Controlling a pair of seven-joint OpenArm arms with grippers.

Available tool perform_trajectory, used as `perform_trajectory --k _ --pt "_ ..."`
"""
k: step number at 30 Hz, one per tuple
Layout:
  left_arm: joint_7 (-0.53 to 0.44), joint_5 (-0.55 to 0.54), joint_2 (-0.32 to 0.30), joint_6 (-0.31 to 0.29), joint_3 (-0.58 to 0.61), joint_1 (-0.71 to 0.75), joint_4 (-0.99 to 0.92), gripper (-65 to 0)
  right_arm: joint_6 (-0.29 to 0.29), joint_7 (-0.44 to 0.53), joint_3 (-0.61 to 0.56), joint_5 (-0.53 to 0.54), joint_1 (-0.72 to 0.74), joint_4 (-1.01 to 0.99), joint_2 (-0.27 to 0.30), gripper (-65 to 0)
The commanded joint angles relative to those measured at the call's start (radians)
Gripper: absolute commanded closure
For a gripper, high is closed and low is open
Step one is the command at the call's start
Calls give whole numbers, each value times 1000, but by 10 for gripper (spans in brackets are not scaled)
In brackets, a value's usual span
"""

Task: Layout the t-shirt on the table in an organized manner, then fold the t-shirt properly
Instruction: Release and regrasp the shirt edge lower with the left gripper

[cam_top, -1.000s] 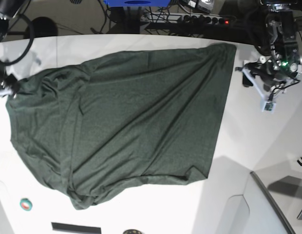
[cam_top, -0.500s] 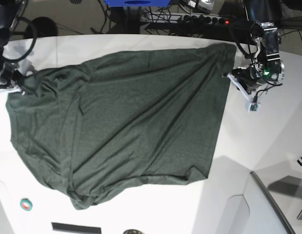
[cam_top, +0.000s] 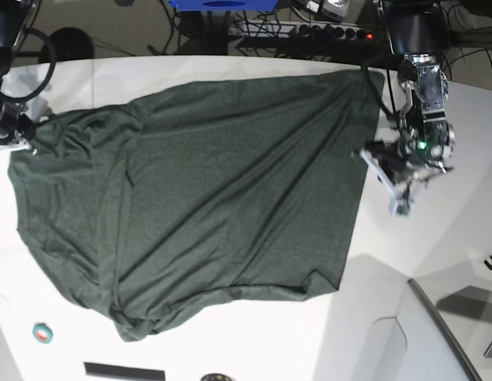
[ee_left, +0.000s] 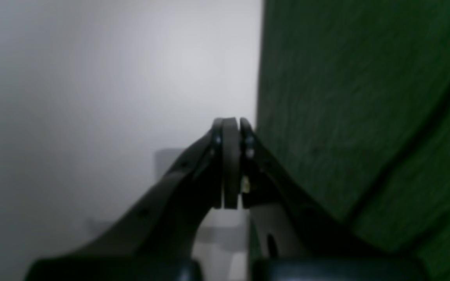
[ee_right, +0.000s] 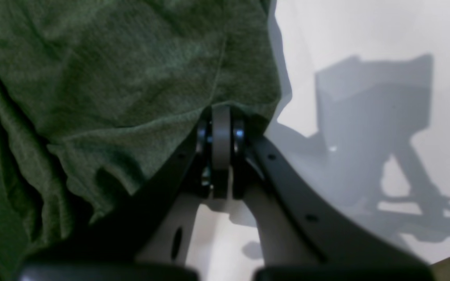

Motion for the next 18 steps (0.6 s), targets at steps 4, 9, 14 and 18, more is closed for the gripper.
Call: perform_trajectory --k 4,9,14,18 --pt "18 -2 35 2 1 -12 57 0 -2 2 2 -1 12 15 16 -5" --pt "14 -1 41 2 63 -83 -127 0 -2 2 2 -1 13 15 16 -5" --pt "-65 7 40 6 73 -123 -238 0 -2 0 2 -1 13 15 18 -5" --pt "-91 8 38 6 73 -166 -324 0 -2 0 2 -1 13 15 18 -5"
